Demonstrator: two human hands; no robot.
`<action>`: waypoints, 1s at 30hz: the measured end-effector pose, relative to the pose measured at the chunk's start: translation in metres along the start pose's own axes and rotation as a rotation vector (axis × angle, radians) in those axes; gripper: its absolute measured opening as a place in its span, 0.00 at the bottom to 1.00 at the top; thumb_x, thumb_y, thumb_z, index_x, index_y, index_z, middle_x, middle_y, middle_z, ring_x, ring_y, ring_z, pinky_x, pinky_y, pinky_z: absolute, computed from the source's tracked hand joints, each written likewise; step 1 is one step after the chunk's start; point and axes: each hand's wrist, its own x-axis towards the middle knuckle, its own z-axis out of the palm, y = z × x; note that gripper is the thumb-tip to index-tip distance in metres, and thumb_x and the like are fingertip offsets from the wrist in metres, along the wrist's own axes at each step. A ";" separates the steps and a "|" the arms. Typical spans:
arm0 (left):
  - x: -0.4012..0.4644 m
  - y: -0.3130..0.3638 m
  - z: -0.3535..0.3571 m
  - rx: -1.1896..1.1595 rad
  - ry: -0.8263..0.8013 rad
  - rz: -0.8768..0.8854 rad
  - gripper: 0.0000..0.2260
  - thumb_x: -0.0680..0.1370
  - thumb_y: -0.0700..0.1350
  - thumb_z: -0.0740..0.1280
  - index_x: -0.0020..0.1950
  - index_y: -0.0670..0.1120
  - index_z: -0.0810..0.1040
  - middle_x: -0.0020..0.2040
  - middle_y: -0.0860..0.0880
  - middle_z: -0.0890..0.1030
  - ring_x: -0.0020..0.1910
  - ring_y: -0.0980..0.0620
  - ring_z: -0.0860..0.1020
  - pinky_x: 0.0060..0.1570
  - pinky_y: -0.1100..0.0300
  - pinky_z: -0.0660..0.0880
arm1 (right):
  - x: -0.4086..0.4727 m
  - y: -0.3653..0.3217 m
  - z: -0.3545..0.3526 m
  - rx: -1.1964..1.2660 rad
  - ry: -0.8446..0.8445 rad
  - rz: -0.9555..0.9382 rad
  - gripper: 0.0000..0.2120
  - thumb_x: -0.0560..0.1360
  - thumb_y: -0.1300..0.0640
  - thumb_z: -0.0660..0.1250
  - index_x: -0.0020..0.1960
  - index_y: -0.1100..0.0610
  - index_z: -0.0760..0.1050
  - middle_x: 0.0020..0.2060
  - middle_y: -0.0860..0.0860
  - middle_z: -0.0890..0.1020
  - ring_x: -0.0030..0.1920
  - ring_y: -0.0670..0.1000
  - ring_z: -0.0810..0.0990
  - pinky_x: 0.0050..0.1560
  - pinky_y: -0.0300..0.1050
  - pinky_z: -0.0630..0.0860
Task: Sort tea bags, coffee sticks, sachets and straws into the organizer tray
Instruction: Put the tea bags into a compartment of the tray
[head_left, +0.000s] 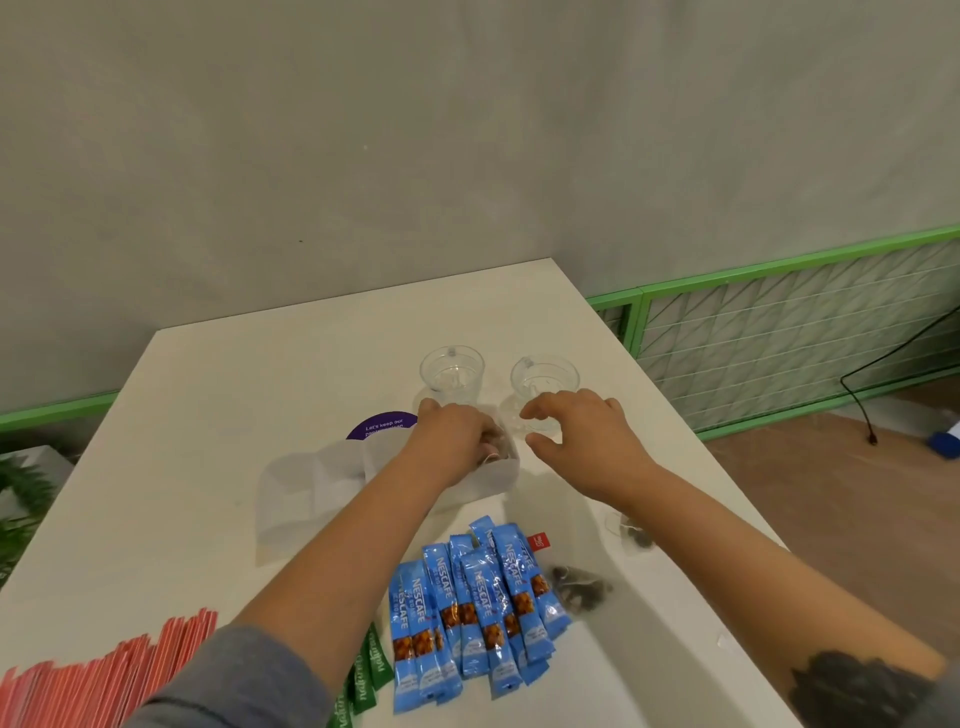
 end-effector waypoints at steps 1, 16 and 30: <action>0.000 0.002 -0.002 0.001 0.012 -0.023 0.14 0.78 0.45 0.60 0.61 0.55 0.77 0.54 0.54 0.82 0.55 0.51 0.77 0.57 0.55 0.59 | -0.002 0.002 -0.002 0.014 0.003 0.005 0.14 0.77 0.51 0.62 0.62 0.47 0.73 0.59 0.45 0.78 0.61 0.50 0.71 0.60 0.48 0.61; -0.044 0.049 -0.008 -0.279 0.277 -0.046 0.13 0.80 0.42 0.60 0.62 0.52 0.76 0.62 0.52 0.76 0.57 0.52 0.76 0.61 0.55 0.62 | -0.036 0.047 -0.034 0.179 -0.046 0.048 0.11 0.76 0.56 0.65 0.57 0.49 0.76 0.53 0.45 0.80 0.41 0.44 0.73 0.47 0.38 0.68; -0.087 0.096 0.012 -0.256 0.144 -0.082 0.12 0.81 0.47 0.59 0.62 0.54 0.75 0.61 0.55 0.76 0.59 0.55 0.75 0.63 0.54 0.59 | -0.062 0.086 -0.003 -0.433 -0.427 -0.148 0.21 0.75 0.60 0.61 0.64 0.44 0.72 0.58 0.49 0.75 0.55 0.53 0.77 0.54 0.44 0.66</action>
